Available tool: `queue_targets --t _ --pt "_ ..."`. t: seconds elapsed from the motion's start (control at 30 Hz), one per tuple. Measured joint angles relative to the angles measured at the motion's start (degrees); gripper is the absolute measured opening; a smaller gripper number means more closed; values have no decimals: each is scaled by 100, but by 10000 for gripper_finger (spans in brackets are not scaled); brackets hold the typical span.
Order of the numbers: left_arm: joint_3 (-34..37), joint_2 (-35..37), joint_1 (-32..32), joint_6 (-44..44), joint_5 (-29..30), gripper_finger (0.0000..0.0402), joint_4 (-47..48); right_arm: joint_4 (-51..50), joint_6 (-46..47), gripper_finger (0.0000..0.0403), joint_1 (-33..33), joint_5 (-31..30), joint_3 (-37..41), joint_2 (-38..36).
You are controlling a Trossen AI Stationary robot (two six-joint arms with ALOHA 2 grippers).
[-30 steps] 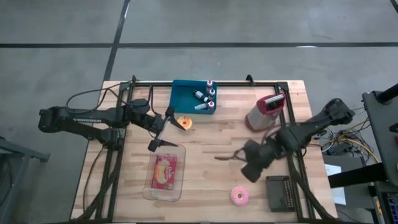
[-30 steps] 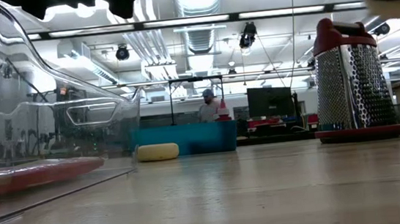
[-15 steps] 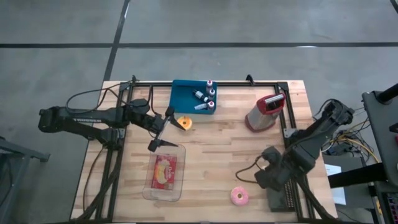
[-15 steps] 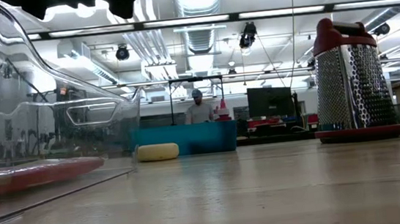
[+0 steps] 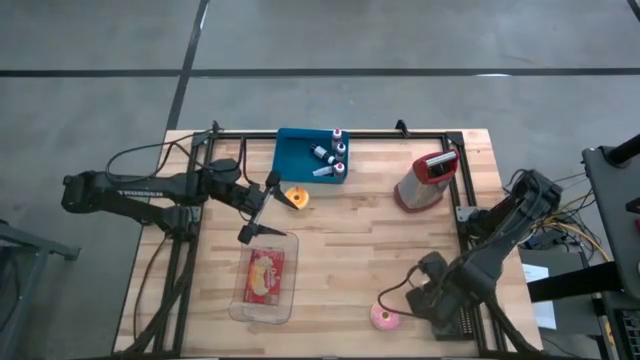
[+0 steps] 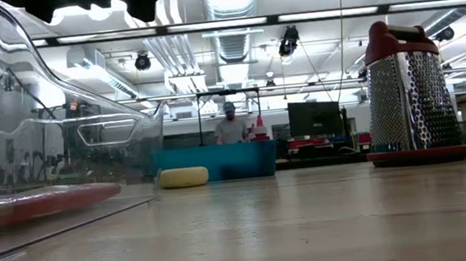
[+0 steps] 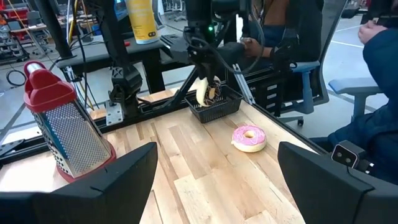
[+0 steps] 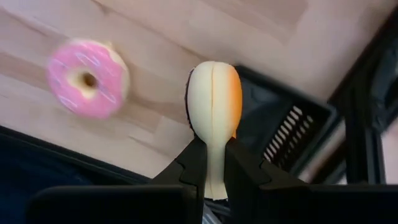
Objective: Pick & Place Food Item
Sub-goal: Put the top yellow black donut into the black bin
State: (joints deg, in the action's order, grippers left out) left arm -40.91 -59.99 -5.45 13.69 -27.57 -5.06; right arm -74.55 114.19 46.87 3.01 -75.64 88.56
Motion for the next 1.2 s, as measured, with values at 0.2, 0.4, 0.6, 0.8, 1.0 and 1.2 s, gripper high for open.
queue_targets --t 0.2,0.4,0.6,0.8,1.0,1.2 --pt "0 0 0 0 0 339 0 -8 173 38 118 853 0 162" --pt "0 0 0 0 2 339 0 -7 417 38 456 640 0 168" --pt "0 0 0 -2 0 339 0 41 586 38 739 542 0 168" --pt "0 0 0 -1 0 339 0 72 586 38 1011 282 23 168" --pt "0 0 2 0 0 339 -2 549 -294 38 1216 279 144 189" --pt "0 0 2 -1 1 339 0 810 -2113 38 1452 488 192 522"
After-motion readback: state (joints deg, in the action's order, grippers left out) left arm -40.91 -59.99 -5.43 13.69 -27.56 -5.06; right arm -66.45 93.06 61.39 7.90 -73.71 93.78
